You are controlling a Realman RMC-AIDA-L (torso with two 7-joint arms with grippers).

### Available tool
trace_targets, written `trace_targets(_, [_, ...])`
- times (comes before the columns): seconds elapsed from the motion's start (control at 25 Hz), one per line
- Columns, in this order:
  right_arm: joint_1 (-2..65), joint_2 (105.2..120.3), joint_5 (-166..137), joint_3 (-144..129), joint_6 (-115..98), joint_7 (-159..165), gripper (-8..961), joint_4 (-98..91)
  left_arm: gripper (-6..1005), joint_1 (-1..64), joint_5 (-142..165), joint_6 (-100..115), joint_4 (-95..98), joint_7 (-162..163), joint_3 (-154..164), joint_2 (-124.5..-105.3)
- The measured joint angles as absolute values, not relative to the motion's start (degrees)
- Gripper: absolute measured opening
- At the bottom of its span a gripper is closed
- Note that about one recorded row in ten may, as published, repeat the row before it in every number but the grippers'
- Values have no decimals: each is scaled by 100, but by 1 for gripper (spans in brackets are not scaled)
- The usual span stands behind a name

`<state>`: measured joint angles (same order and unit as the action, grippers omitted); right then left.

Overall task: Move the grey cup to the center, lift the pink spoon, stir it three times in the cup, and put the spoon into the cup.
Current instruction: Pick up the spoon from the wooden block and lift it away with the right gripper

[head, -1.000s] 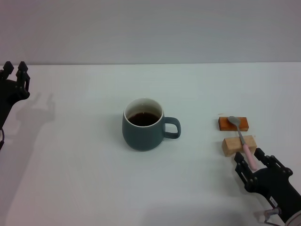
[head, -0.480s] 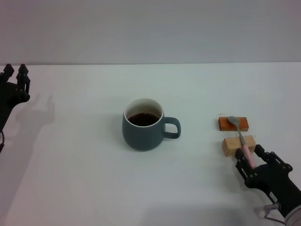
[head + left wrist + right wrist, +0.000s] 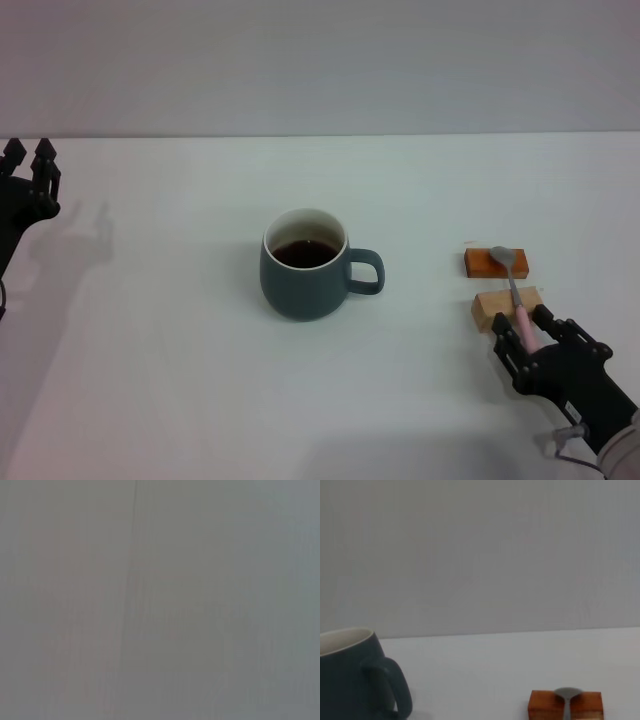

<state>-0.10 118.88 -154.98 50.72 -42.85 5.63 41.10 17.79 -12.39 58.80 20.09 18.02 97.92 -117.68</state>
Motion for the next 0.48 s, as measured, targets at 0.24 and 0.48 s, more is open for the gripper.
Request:
trace_targets(0.24, [4, 11899, -15493, 5071, -4268, 563, 476, 4128, 322, 1775, -1239, 5880, 1998, 1802, 9783, -11761])
trace_targets(0.48, [15, 11900, -15484, 5071, -4261, 567, 449, 4131, 322, 1768, -1239, 5880, 1996, 1802, 9773, -11759])
